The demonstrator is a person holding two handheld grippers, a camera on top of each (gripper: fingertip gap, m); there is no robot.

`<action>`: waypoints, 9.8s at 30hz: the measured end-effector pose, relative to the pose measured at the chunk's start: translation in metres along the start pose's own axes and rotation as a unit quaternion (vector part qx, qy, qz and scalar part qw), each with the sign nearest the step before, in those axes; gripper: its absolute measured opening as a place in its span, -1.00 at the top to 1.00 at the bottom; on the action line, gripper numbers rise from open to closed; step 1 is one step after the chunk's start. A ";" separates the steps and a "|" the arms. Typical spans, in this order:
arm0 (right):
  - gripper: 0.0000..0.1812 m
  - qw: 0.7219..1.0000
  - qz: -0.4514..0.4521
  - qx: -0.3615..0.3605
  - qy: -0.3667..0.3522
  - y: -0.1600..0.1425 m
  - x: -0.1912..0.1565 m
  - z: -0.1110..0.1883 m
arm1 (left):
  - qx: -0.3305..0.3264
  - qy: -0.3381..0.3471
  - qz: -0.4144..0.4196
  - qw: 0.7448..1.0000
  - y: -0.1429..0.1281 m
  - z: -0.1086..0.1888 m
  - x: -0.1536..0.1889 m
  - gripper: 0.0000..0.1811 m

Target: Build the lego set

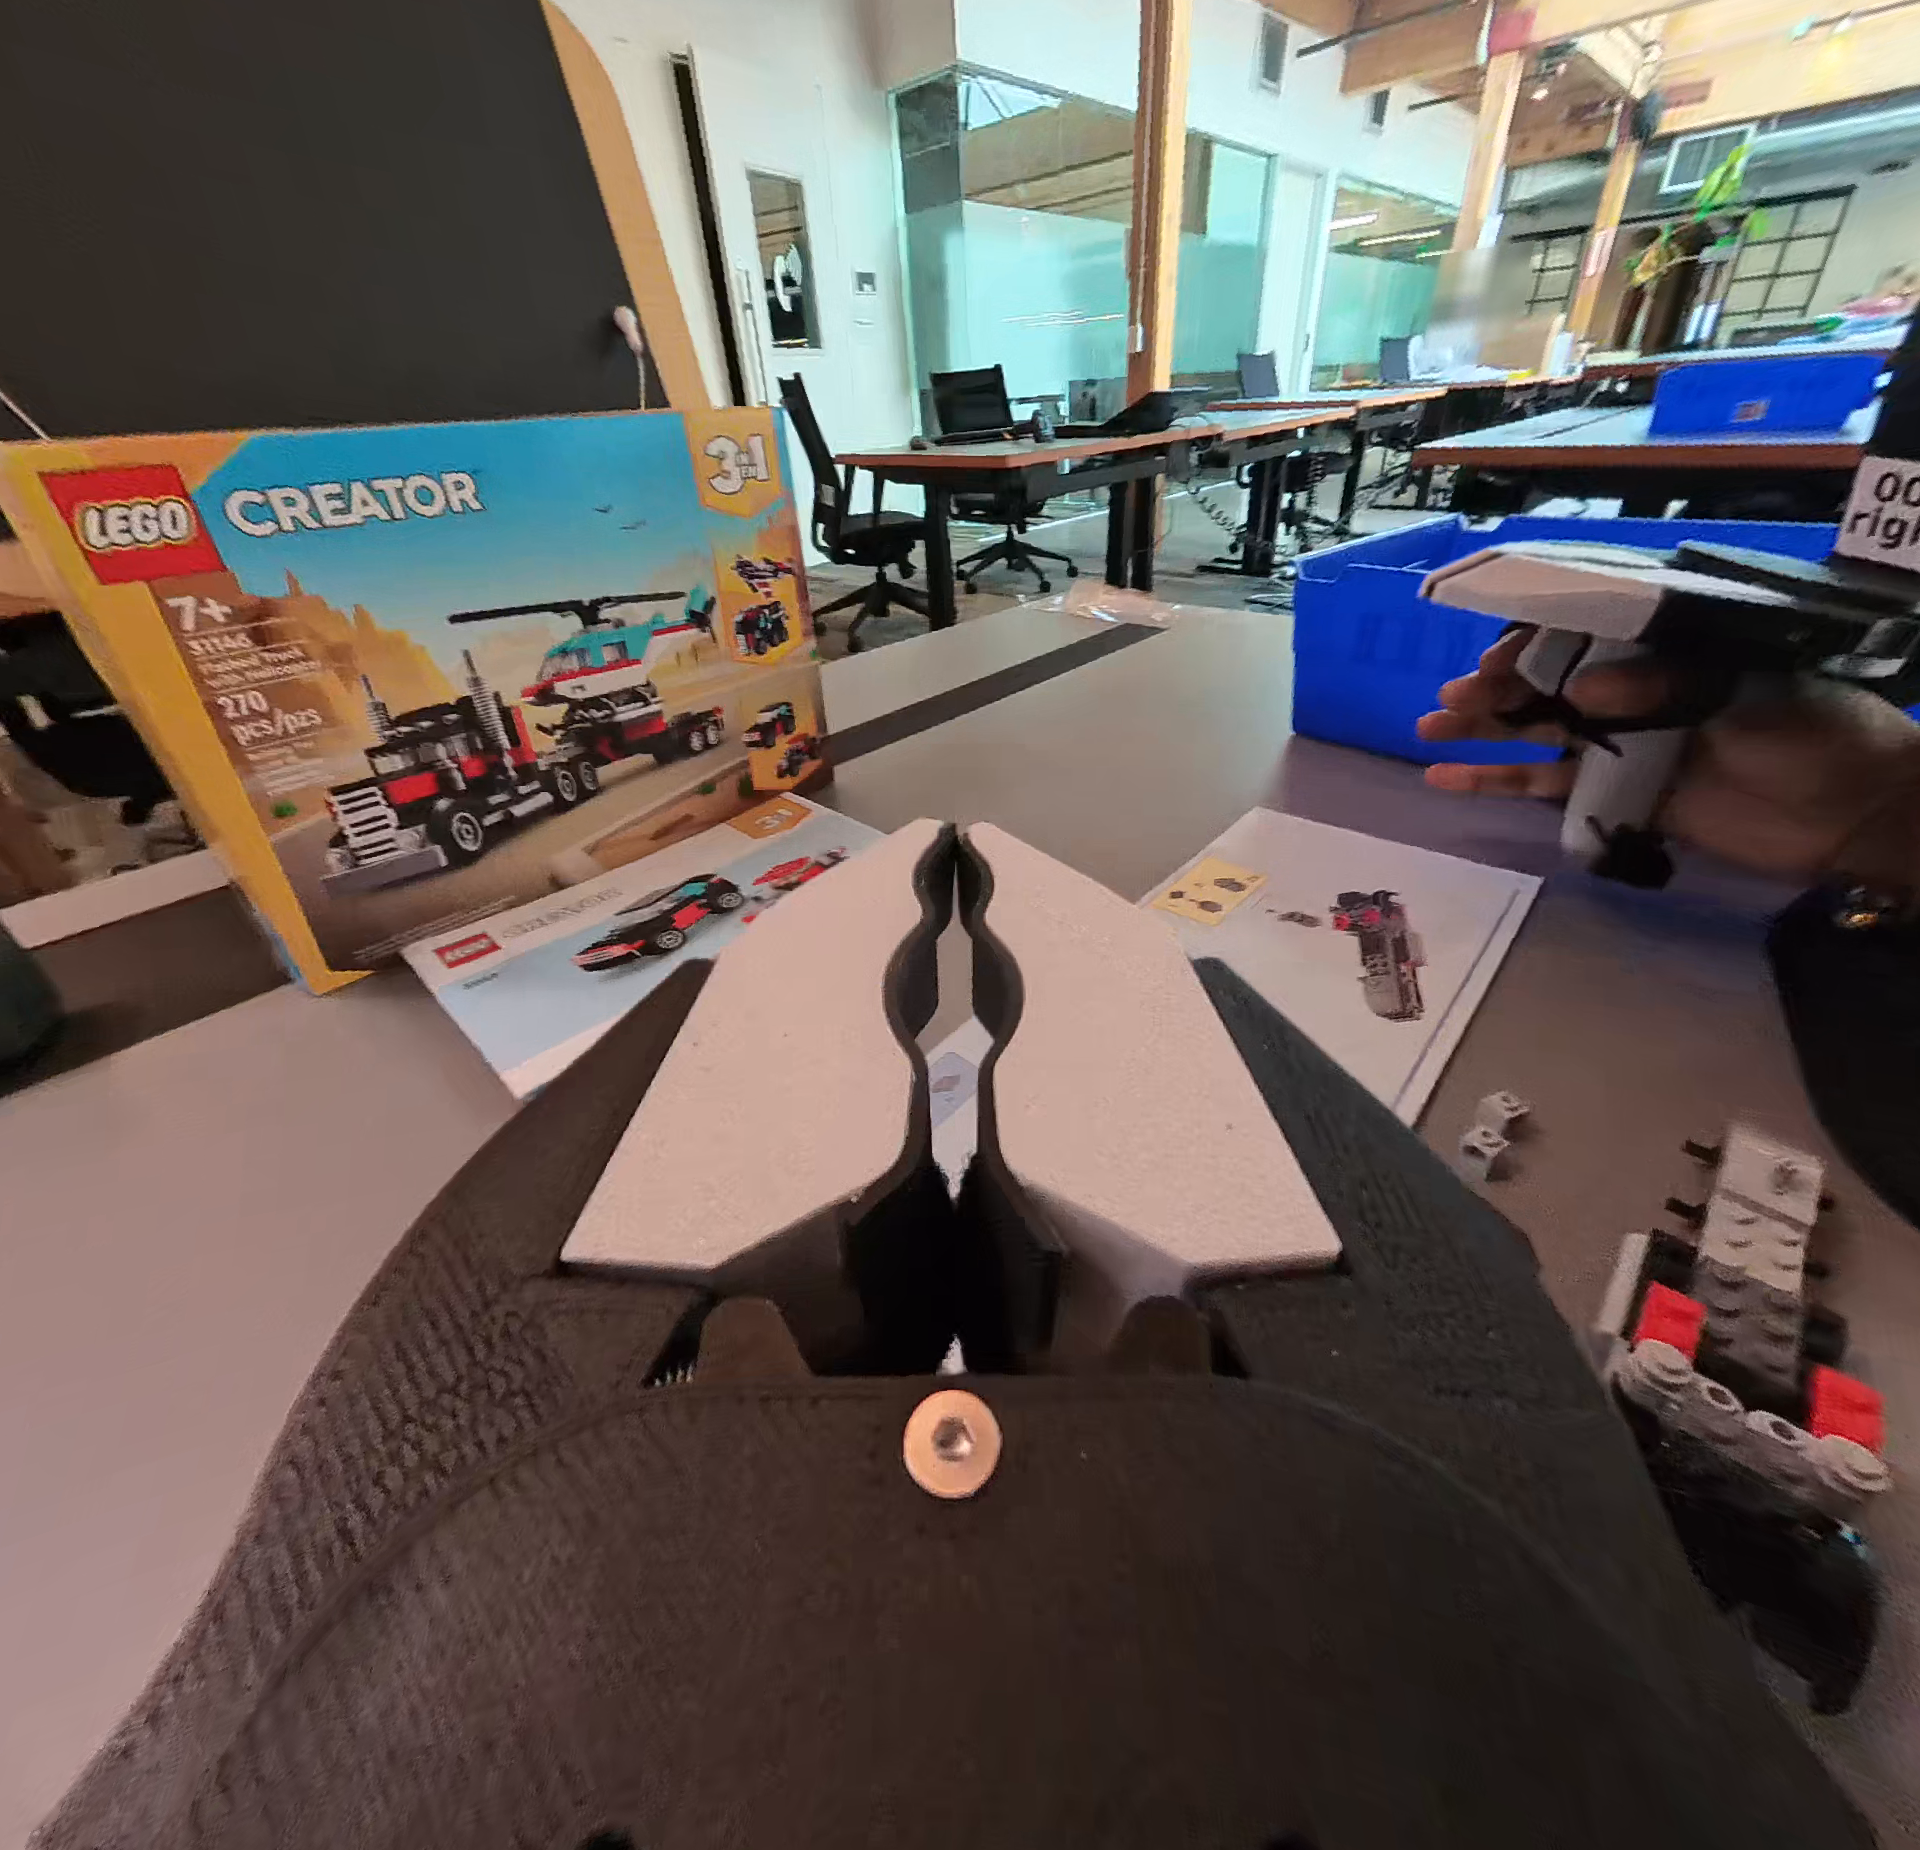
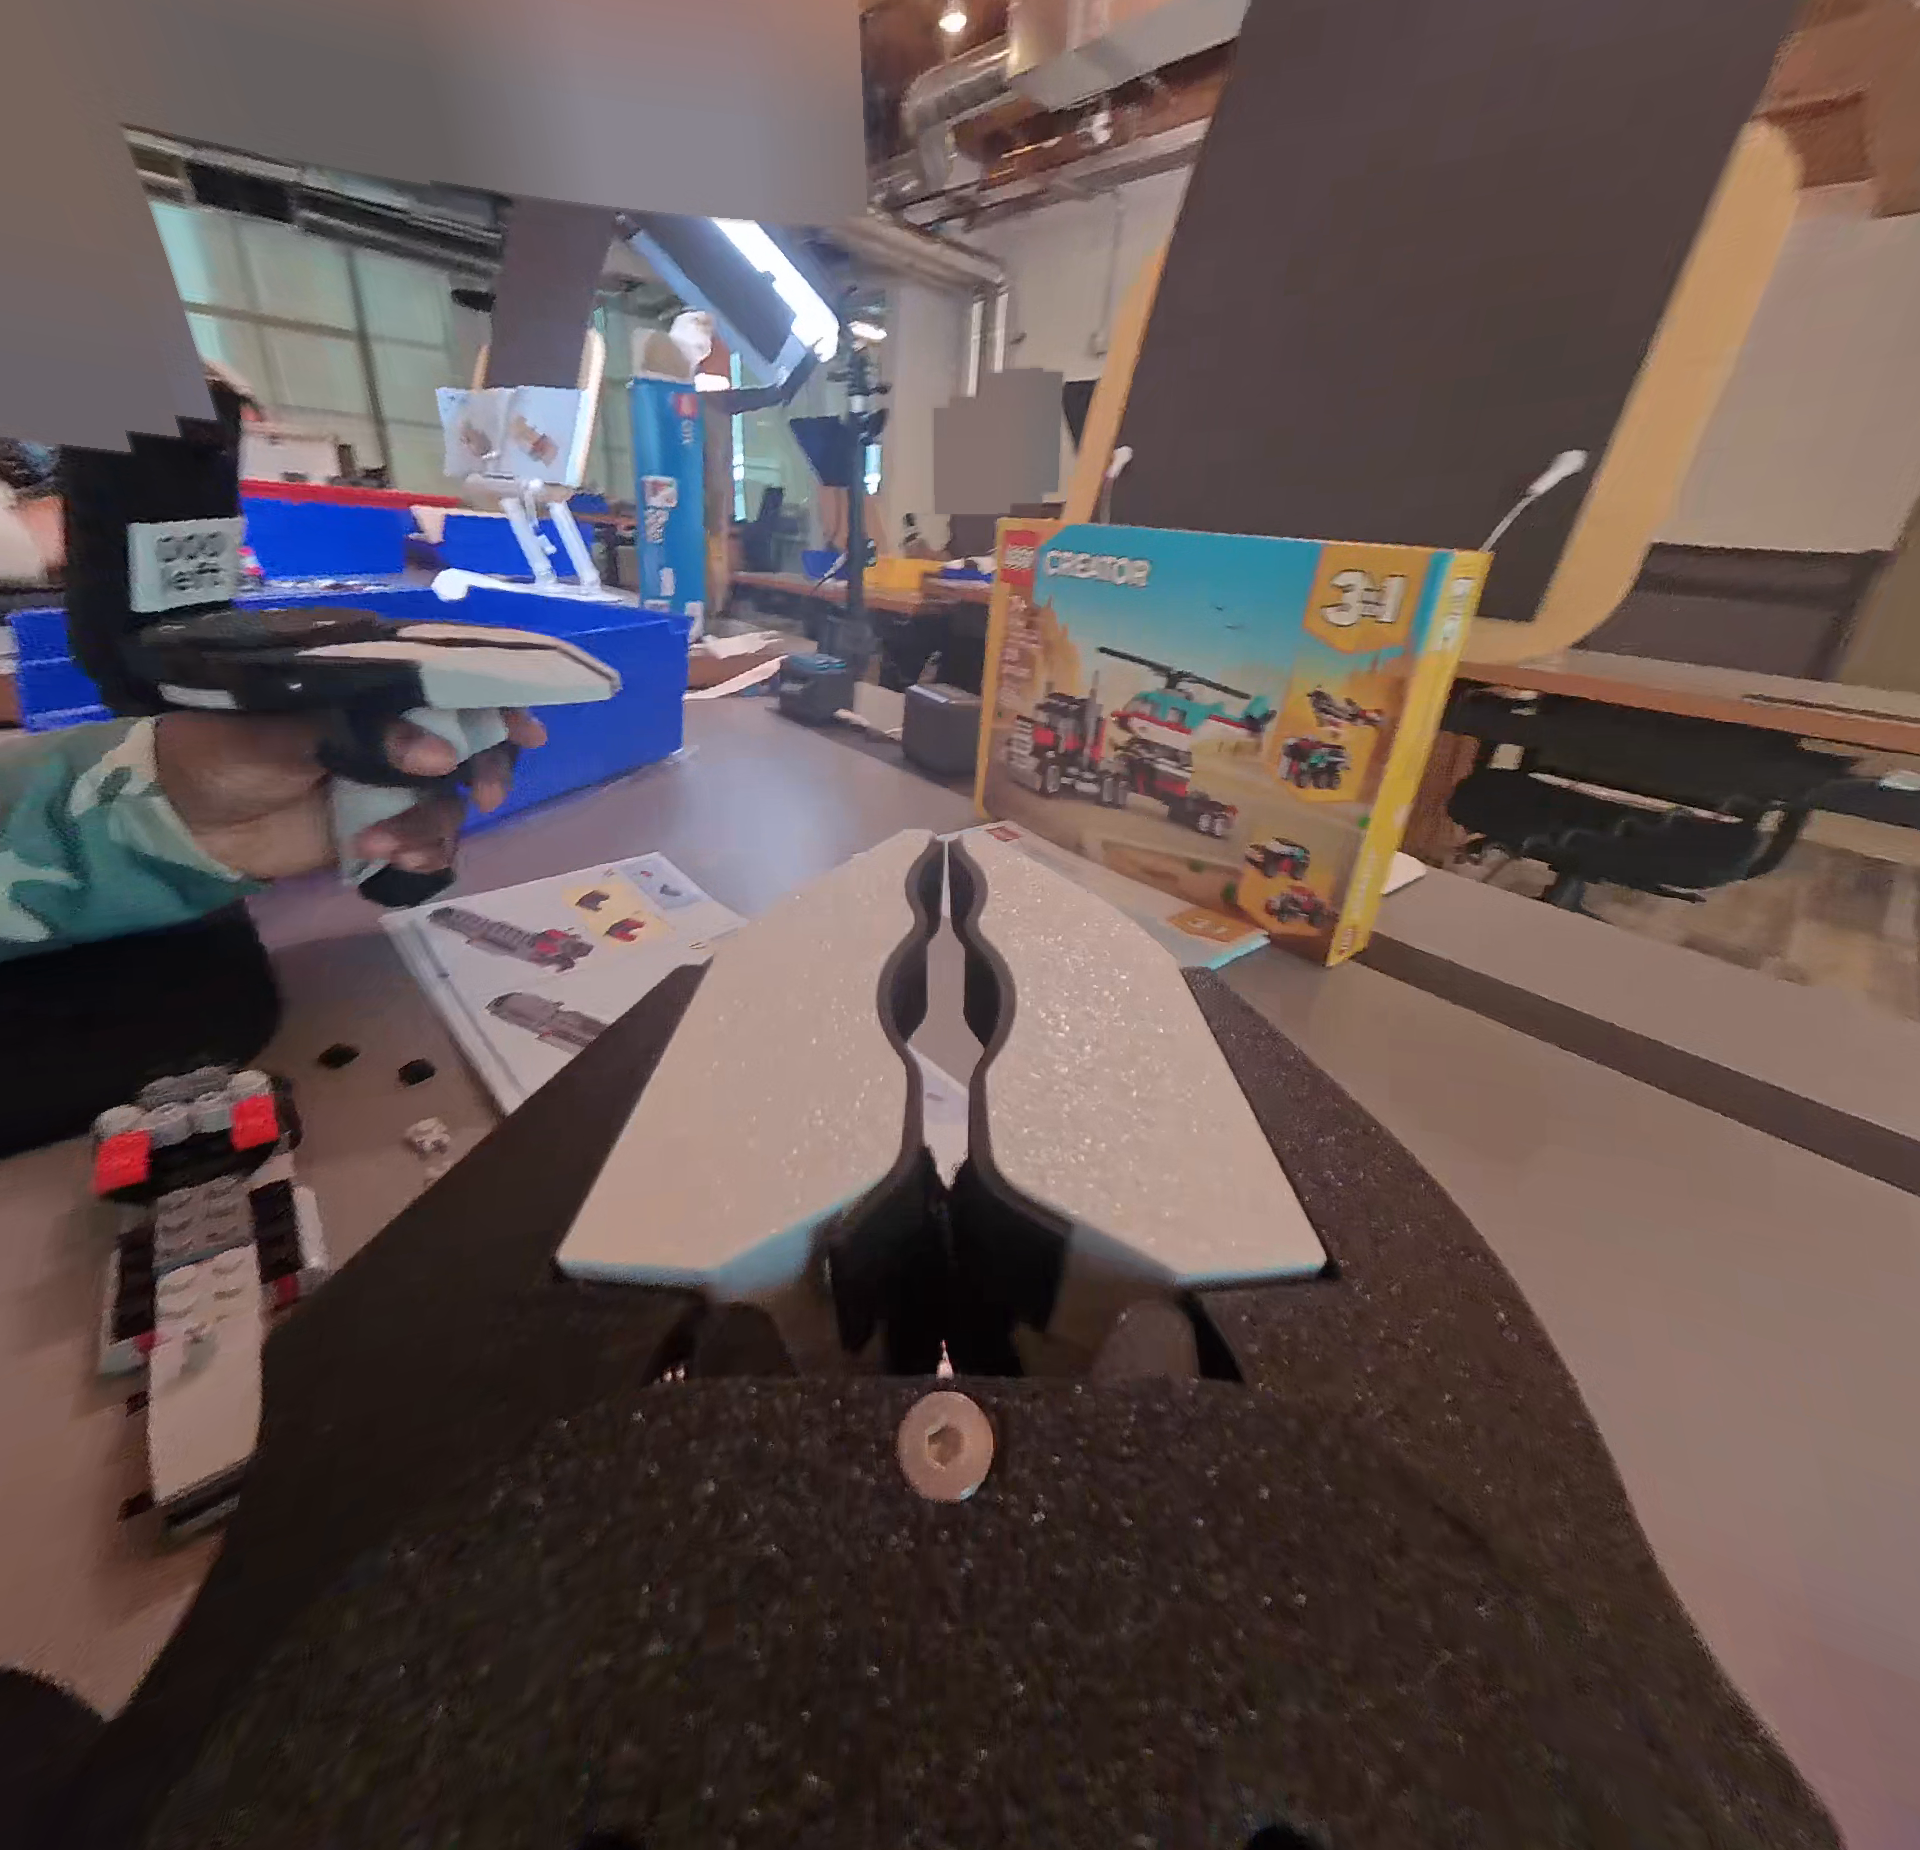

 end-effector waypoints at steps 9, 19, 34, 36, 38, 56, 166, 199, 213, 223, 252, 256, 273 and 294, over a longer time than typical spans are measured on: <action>0.88 0.998 0.047 -0.004 -0.045 -0.003 0.003 -0.002 | -0.040 0.055 0.020 0.997 -0.009 0.000 -0.010 0.95; 1.00 0.995 0.048 -0.082 -0.025 -0.010 0.000 -0.004 | -0.055 0.060 0.003 0.997 -0.013 -0.002 -0.010 0.89; -0.21 0.990 0.056 0.034 -0.125 -0.004 0.013 -0.004 | 0.010 0.082 0.033 0.996 -0.007 -0.001 -0.016 0.13; 0.00 0.993 0.058 0.030 -0.094 -0.004 0.008 -0.005 | 0.020 0.050 0.031 0.998 -0.004 0.003 -0.013 0.76; 0.79 0.998 0.062 0.000 -0.028 -0.004 -0.001 -0.005 | 0.010 0.013 0.050 0.999 -0.003 0.005 -0.010 0.98; 0.97 0.997 0.068 -0.017 -0.015 0.001 -0.009 -0.002 | 0.027 -0.048 0.080 0.995 -0.002 0.003 -0.002 0.99; 0.91 0.853 -0.017 -0.506 0.128 -0.039 -0.092 -0.029 | -0.061 -0.197 0.042 0.978 -0.009 0.038 0.031 0.65; 0.91 0.825 0.041 -0.547 0.137 -0.038 -0.096 -0.038 | -0.056 -0.199 0.041 0.977 -0.008 0.041 0.032 0.65; 0.91 0.795 0.074 -0.573 0.186 -0.038 -0.094 -0.044 | -0.056 -0.202 0.039 0.977 -0.007 0.041 0.033 0.65; 0.91 0.743 0.089 -0.631 0.205 -0.036 -0.095 -0.055 | -0.055 -0.203 0.045 0.977 -0.007 0.041 0.032 0.65; 0.91 0.765 0.109 -0.598 0.212 -0.022 -0.089 -0.062 | 0.008 -0.172 0.029 0.985 -0.003 0.050 0.025 0.64; 0.92 0.886 -0.151 -0.366 0.239 0.014 -0.068 -0.057 | 0.040 -0.169 -0.042 0.984 0.001 0.047 0.035 0.62; 0.91 0.800 -0.447 -0.197 0.349 0.007 -0.081 -0.040 | 0.032 -0.147 -0.303 0.941 0.005 -0.002 0.109 0.90; 0.92 0.739 -0.533 -0.204 0.359 -0.005 -0.089 -0.041 | 0.026 -0.143 -0.530 0.835 0.005 0.005 0.110 0.91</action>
Point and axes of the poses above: each gripper's, where its closed fingertips meet, z back along the fingers, y out of its top, x = y × z across the jaws, the point moved 8 cm from there along z, back along the fingers, and after that the axes turned 1 degree about z, right-handed, at the moved point
